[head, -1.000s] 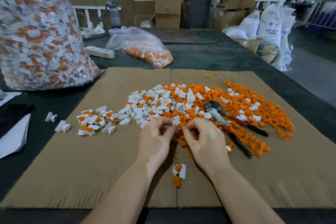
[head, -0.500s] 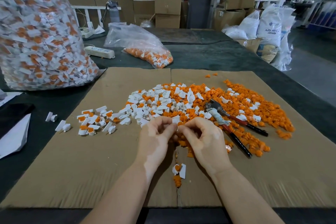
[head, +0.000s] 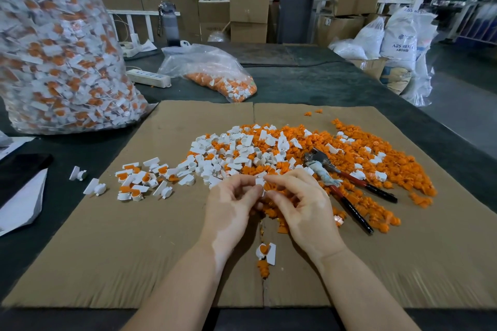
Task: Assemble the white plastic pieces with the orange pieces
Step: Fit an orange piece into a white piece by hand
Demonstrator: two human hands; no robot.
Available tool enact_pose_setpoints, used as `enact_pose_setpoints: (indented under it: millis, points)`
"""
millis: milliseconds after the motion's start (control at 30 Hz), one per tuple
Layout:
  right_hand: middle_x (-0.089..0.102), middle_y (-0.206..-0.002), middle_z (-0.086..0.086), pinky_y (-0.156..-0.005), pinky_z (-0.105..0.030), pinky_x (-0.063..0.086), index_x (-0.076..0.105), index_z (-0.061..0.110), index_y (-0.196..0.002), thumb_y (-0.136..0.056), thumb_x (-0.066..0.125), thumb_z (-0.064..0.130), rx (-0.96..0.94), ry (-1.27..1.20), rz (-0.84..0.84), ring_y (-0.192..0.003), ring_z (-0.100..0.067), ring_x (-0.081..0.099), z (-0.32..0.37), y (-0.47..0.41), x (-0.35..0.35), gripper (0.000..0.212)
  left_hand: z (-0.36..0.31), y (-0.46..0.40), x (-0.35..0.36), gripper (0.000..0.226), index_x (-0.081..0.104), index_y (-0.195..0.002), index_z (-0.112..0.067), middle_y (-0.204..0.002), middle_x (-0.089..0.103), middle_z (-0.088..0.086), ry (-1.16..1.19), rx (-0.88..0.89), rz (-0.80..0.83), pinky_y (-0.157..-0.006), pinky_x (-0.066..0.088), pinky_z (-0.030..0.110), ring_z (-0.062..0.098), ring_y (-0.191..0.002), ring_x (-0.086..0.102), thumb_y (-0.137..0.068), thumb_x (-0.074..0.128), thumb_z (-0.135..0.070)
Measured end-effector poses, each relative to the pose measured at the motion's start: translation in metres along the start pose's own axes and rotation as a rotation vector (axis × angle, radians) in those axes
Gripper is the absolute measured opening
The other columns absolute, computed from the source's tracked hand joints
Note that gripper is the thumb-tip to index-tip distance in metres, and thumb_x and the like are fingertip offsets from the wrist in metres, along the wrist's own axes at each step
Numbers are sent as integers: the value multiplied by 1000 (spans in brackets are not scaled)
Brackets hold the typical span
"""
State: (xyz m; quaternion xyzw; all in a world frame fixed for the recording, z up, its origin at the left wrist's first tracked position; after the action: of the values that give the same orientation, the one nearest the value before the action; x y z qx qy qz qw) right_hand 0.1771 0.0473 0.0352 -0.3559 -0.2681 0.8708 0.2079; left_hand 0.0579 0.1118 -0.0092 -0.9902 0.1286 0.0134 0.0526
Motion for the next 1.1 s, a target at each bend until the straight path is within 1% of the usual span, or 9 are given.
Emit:
enact_pose_setpoints:
  millis: [133,333,500,633,733,900,1000,1100]
  points:
    - [54,-89,13,-77,-17,46,69,20,-105,-83,67,10,7,9,5,-87,-5,53,-1,0,1,24,0,0,1,10,66,-88,-16,-69,69,3,2,3,6,-53,47,14,8,-58,63,-88,62,-7]
    - [54,-89,13,-77,-15,46,69,19,-104,-83,67,10,-2,26,7,-87,-4,52,0,0,1,23,0,1,1,9,67,-90,-15,-71,69,5,-19,14,13,-54,48,14,8,-60,63,-88,62,-8]
    - [54,-88,11,-75,-16,46,69,17,-104,-83,67,10,-22,28,-4,-85,-4,52,1,0,0,22,-1,0,2,5,67,-90,-13,-73,70,8,-15,18,22,-58,53,19,11,-62,64,-87,63,-11]
    - [47,-83,18,-71,-10,41,67,15,-108,-81,70,13,-22,26,-33,-77,-1,49,1,0,-3,27,3,-1,0,6,66,-91,-9,-72,69,11,50,-9,22,-60,54,22,13,-62,65,-85,65,-11]
    - [47,-83,18,-71,-9,40,66,15,-109,-80,71,12,-23,22,-40,-77,-1,48,1,1,-4,29,6,-2,0,7,66,-91,-10,-71,69,8,73,-25,35,-61,53,23,14,-63,64,-85,65,-12]
    - [55,-89,8,-74,-16,46,69,15,-108,-82,68,11,-30,-14,-29,-83,-7,53,3,0,-3,26,9,-2,2,6,67,-91,-11,-74,70,11,84,-35,57,-61,53,25,14,-63,64,-85,65,-13]
    - [56,-89,7,-74,-22,48,71,15,-103,-82,68,10,-22,-16,-28,-84,-8,53,2,0,-3,22,9,-3,1,6,68,-91,-10,-74,70,12,73,-26,58,-59,52,22,12,-63,64,-86,65,-12]
    - [57,-89,7,-74,-25,48,71,16,-103,-82,68,10,-17,-22,-26,-84,-9,53,2,0,-3,21,10,-3,1,6,68,-91,-10,-74,70,11,81,-32,60,-59,51,20,12,-63,64,-85,65,-12]
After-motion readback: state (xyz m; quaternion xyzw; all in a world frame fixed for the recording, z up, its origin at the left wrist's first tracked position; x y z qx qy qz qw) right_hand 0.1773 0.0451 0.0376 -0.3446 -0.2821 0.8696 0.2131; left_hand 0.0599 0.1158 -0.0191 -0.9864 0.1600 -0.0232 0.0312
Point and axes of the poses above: each hand's wrist, its own y-axis away from the middle knuckle, its own x-axis out of the palm, z = x × y, the point moved 9 cm from there along -y, towards the middle knuckle
